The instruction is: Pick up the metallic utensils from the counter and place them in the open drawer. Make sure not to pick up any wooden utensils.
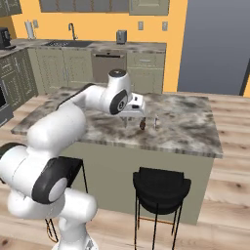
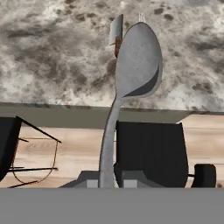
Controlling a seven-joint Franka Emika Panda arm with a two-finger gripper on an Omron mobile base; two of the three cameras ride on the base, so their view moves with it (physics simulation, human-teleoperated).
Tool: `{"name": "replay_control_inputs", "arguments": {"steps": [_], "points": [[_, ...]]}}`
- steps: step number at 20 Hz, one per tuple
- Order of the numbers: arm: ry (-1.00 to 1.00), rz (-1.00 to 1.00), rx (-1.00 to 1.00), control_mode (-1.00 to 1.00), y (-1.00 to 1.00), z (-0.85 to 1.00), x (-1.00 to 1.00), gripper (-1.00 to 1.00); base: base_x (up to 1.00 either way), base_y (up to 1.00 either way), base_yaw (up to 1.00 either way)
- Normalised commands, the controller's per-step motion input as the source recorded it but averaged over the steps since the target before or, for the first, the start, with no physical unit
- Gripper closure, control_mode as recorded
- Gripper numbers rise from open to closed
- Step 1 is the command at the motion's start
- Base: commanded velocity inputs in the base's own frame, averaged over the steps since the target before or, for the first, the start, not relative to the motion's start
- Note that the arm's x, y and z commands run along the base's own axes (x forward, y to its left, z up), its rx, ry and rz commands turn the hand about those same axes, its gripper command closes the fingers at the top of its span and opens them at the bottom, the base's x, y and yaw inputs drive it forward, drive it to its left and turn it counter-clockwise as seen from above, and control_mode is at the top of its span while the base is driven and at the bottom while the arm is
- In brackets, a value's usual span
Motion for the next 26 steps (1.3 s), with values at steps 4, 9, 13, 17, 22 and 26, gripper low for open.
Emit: {"name": "replay_control_inputs", "arguments": {"steps": [4,9,13,17,22,26], "points": [[0.00,0.00,0.00,-1.00,0.52,0.38,-0.79,1.00,0.00,0.00,0.00],[0.00,0.03,-0.12,-1.00,0.45,0.08,-0.34,1.00,0.00,0.00,0.00],[0.05,0.00,-0.16,-1.00,0.29,0.00,-0.07,1.00,0.00,0.00,0.00],[-0.18,0.03,-0.04,-1.00,0.05,0.00,-0.37,1.00,0.00,0.00,0.00],[-0.12,0.04,0.00,1.00,0.04,0.00,-0.13,1.00,-0.49,0.33,0.39],[0.00,0.00,0.00,1.00,0.00,0.00,0.00,1.00,-0.35,0.71,0.58]]}}
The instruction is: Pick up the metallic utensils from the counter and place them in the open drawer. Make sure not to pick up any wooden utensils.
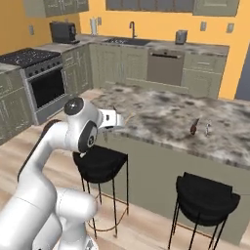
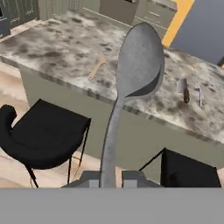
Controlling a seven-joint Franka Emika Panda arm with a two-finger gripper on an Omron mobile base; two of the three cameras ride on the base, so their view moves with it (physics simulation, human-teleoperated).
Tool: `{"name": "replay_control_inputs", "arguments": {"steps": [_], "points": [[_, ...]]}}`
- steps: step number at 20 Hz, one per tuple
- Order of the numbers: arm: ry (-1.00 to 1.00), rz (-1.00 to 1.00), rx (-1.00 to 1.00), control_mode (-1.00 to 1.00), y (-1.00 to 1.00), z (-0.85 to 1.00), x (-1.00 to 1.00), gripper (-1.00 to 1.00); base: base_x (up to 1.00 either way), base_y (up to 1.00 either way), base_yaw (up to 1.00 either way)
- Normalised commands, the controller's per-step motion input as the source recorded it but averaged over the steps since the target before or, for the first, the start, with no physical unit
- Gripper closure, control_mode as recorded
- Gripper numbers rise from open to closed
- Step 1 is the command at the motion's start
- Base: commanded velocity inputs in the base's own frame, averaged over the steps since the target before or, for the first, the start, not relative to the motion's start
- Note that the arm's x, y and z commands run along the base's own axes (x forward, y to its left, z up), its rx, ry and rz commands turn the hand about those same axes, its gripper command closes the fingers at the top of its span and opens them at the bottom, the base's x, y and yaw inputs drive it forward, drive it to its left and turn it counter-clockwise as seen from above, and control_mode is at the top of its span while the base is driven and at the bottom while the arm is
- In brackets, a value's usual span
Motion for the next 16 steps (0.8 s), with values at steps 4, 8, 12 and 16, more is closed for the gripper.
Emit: {"name": "replay_control_inputs", "arguments": {"steps": [4,8,12,16], "points": [[0.00,0.00,0.00,1.00,0.00,0.00,0.00,1.00,-0.07,0.74,0.55],[0.00,0.00,0.00,1.00,0.00,0.00,0.00,1.00,0.02,0.66,0.49],[0.00,0.00,0.00,1.00,0.00,0.00,0.00,1.00,0.12,0.55,0.47],[0.00,0.00,0.00,1.00,0.00,0.00,0.00,1.00,0.17,0.55,0.43]]}}
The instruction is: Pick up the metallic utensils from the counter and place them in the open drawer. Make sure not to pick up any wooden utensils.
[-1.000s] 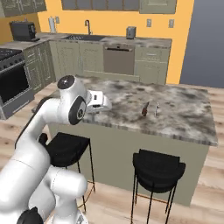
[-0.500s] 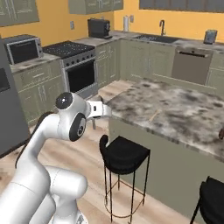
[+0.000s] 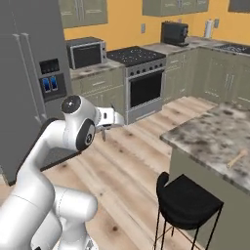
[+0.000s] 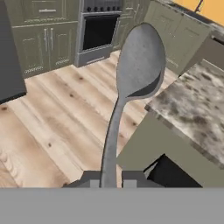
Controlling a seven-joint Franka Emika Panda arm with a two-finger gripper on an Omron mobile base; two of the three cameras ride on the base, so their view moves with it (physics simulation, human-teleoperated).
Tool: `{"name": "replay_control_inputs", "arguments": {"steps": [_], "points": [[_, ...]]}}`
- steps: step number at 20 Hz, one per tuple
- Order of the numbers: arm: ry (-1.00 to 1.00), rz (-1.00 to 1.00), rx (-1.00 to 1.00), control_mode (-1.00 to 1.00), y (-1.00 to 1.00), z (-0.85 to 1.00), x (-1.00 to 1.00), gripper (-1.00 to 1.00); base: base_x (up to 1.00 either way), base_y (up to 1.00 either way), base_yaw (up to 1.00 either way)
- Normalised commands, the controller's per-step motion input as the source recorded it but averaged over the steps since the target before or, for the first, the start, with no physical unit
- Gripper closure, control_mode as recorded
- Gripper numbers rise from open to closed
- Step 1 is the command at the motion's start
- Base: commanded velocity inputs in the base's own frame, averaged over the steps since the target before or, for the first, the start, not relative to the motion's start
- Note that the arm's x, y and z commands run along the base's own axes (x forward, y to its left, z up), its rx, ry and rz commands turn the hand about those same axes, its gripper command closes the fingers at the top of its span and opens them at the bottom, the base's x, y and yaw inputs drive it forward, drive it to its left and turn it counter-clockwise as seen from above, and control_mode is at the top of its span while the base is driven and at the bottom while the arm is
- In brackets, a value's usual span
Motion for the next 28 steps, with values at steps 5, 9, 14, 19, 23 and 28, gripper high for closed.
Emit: {"name": "replay_control_inputs", "arguments": {"steps": [5,9,14,19,23,28], "points": [[0.00,0.00,0.00,1.00,0.00,0.00,0.00,1.00,0.39,0.47,0.26],[0.00,0.00,0.00,1.00,0.00,0.00,0.00,1.00,0.49,0.44,0.13],[0.00,0.00,0.00,1.00,0.00,0.00,0.00,1.00,0.17,0.68,0.44],[0.00,0.00,0.00,1.00,0.00,0.00,0.00,1.00,0.06,0.56,0.68],[0.00,0.00,0.00,1.00,0.00,0.00,0.00,1.00,0.57,0.00,0.10],[0.00,0.00,0.00,1.00,0.00,0.00,0.00,1.00,0.79,0.00,-0.15]]}}
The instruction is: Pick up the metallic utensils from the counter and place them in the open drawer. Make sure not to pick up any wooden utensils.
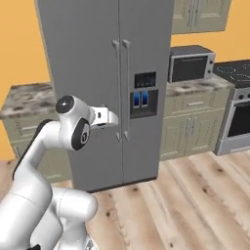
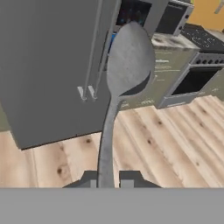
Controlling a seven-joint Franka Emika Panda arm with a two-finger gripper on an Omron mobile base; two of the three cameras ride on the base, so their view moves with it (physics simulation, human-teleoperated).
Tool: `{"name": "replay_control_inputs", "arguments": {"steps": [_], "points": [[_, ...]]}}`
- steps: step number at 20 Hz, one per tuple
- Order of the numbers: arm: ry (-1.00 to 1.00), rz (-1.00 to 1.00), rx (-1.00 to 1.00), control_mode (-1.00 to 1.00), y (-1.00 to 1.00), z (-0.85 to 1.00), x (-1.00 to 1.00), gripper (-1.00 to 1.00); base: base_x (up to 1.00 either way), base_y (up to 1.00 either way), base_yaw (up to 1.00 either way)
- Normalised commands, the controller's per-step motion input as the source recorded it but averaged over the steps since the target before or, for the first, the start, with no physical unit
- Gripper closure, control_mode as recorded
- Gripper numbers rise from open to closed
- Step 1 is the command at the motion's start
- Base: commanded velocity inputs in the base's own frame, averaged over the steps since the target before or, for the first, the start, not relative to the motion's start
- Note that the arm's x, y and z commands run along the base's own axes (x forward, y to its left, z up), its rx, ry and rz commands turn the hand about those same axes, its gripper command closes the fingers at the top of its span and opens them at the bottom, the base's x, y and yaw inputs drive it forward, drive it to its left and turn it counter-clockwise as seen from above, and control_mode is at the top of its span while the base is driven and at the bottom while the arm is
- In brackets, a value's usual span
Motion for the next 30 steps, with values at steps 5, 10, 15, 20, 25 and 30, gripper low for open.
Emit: {"name": "replay_control_inputs", "arguments": {"steps": [5,10,15,20,25,30], "points": [[0.00,0.00,0.00,1.00,0.00,0.00,0.00,1.00,0.87,-0.03,-0.52],[0.00,0.00,0.00,1.00,0.00,0.00,0.00,1.00,0.92,-0.11,-0.62],[0.00,0.00,0.00,1.00,0.00,0.00,0.00,1.00,0.95,-0.05,-0.47],[0.00,0.00,0.00,1.00,0.00,0.00,0.00,1.00,0.93,-0.24,-0.37],[0.00,0.00,0.00,1.00,0.00,0.00,0.00,1.00,0.90,-0.12,-0.52],[0.00,0.00,0.00,1.00,0.00,0.00,0.00,1.00,0.96,-0.02,-0.51]]}}
